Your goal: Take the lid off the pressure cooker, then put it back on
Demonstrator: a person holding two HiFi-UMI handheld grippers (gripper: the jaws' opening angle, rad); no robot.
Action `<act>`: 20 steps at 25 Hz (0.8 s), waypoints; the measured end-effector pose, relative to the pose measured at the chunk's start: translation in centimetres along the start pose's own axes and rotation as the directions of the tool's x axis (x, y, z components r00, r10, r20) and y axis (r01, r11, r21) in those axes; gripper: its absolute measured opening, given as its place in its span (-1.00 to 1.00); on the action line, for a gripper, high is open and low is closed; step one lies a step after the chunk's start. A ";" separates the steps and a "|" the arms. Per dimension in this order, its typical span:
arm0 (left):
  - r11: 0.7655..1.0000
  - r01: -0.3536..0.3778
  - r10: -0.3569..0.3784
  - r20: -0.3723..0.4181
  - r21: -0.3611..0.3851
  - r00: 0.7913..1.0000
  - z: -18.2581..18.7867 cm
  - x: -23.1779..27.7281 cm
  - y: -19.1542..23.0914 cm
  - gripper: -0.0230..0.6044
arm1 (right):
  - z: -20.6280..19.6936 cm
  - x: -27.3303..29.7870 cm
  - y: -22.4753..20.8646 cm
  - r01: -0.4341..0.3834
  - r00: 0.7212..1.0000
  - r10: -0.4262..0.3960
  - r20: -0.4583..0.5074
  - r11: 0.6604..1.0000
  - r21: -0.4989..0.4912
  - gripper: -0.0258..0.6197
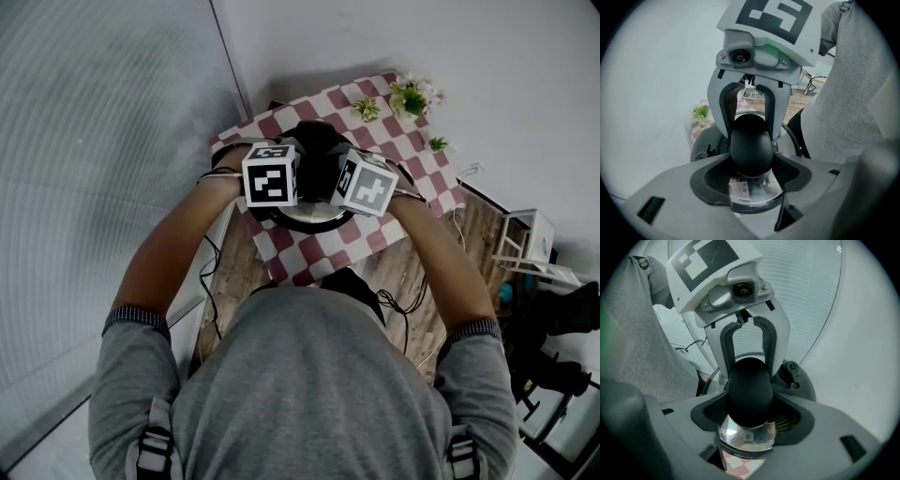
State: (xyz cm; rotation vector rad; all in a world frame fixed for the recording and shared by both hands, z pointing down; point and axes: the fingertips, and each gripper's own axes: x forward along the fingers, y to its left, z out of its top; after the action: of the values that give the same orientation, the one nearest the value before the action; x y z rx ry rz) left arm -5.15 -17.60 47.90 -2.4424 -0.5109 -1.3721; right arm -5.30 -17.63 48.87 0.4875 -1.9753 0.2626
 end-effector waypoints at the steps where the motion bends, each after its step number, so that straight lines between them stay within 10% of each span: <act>1: 1.000 -0.007 0.007 -0.002 -0.006 1.000 0.3 0.1 0.1 0.02 | -0.2 -0.3 -0.1 0.002 1.000 -0.002 0.007 1.000 -0.009 -0.01; 20: 0.945 -0.193 0.190 -0.037 -0.264 0.981 12.5 6.1 2.5 0.02 | -11.9 -7.0 -2.6 -0.106 0.993 0.117 0.021 0.949 -0.296 -0.01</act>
State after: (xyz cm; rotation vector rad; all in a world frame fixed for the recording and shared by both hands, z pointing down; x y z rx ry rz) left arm 8.36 -13.58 46.69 -2.6089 -0.0835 -1.4511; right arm 8.09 -13.73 47.72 0.1894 -2.0389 0.0267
